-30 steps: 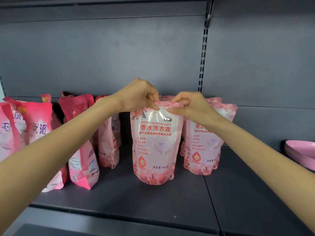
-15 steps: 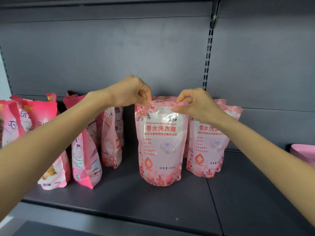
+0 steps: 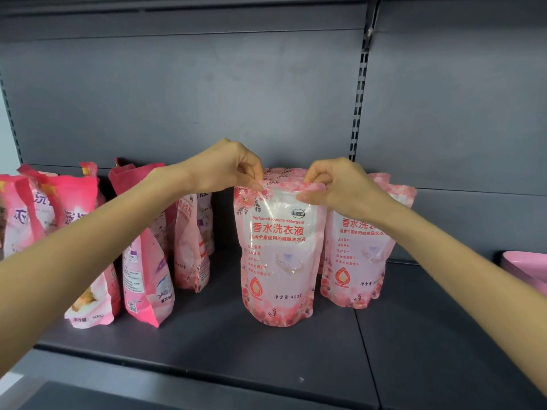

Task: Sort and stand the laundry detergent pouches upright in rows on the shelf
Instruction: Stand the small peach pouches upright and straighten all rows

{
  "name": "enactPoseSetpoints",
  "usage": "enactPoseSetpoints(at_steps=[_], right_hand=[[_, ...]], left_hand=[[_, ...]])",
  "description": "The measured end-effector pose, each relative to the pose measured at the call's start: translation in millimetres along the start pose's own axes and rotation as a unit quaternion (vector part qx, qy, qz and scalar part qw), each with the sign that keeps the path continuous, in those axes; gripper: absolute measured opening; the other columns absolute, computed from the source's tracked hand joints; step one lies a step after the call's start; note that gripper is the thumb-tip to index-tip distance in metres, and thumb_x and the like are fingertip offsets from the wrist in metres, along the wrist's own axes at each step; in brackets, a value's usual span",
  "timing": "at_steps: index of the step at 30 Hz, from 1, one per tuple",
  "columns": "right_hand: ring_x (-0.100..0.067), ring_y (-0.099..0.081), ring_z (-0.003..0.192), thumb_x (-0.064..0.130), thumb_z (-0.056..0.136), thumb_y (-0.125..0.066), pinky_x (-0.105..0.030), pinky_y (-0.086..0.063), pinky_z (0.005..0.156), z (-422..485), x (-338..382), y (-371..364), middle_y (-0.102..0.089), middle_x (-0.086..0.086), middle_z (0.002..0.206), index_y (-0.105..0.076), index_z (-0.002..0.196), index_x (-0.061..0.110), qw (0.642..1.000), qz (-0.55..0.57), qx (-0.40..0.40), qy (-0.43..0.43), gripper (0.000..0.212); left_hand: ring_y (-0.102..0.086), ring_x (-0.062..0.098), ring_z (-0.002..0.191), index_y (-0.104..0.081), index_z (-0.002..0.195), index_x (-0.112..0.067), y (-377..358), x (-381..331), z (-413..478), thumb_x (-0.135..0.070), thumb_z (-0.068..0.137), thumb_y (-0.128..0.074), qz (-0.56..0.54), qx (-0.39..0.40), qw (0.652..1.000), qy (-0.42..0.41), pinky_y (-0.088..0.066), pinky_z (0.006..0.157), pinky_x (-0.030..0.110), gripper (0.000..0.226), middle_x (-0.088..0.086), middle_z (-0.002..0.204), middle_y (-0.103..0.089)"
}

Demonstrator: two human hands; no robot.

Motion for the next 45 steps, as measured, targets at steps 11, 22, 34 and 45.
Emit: enactPoseSetpoints(at_steps=[11, 22, 34, 45], right_hand=[[-0.007, -0.061, 0.098, 0.024, 0.088, -0.064, -0.005, -0.043, 0.081, 9, 35, 3, -0.067, 0.001, 0.105, -0.065, 0.108, 0.011, 0.995, 0.002, -0.015, 0.102, 0.024], [-0.013, -0.062, 0.103, 0.019, 0.091, -0.058, -0.015, -0.042, 0.088, 35, 67, -37, -0.068, -0.005, 0.112, -0.064, 0.113, 0.008, 0.985, -0.061, 0.049, 0.153, 0.025], [-0.029, -0.061, 0.087, 0.055, 0.090, -0.045, -0.035, -0.051, 0.080, 80, 106, -80, -0.067, -0.016, 0.089, -0.066, 0.094, 0.000, 0.986, -0.127, 0.080, 0.076, 0.059], [-0.020, -0.062, 0.092, 0.033, 0.088, -0.060, -0.038, -0.051, 0.085, 89, 114, -110, -0.070, 0.000, 0.093, -0.068, 0.090, 0.018, 0.983, -0.169, 0.071, -0.014, 0.018]], left_hand=[[-0.060, -0.007, 0.085, -0.071, 0.098, -0.022, 24, 3, -25, -0.032, 0.086, -0.063, 0.040, -0.006, 0.999, 0.026, -0.039, 0.073, -0.001, 0.018, -0.014, 0.092, -0.070], [-0.056, 0.020, 0.116, -0.059, 0.124, -0.012, 53, 54, -54, -0.017, 0.093, -0.055, 0.180, 0.013, 0.976, 0.117, -0.039, 0.098, 0.026, 0.032, 0.001, 0.125, -0.061], [-0.046, 0.020, 0.124, -0.044, 0.137, -0.021, 70, 106, -14, -0.018, 0.086, -0.064, 0.240, 0.145, 0.956, 0.089, -0.037, 0.097, 0.029, 0.055, 0.001, 0.136, -0.051], [-0.056, 0.015, 0.085, -0.064, 0.107, -0.008, 50, 140, 6, -0.014, 0.083, -0.067, 0.177, 0.186, 0.966, -0.023, -0.040, 0.075, 0.022, 0.025, 0.003, 0.098, -0.068]])
Point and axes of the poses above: each hand's wrist, its own z-axis towards the middle knuckle, its own y-axis out of the back of the hand, x = y × z, the point moved 2 cm from there along z, towards the middle knuckle
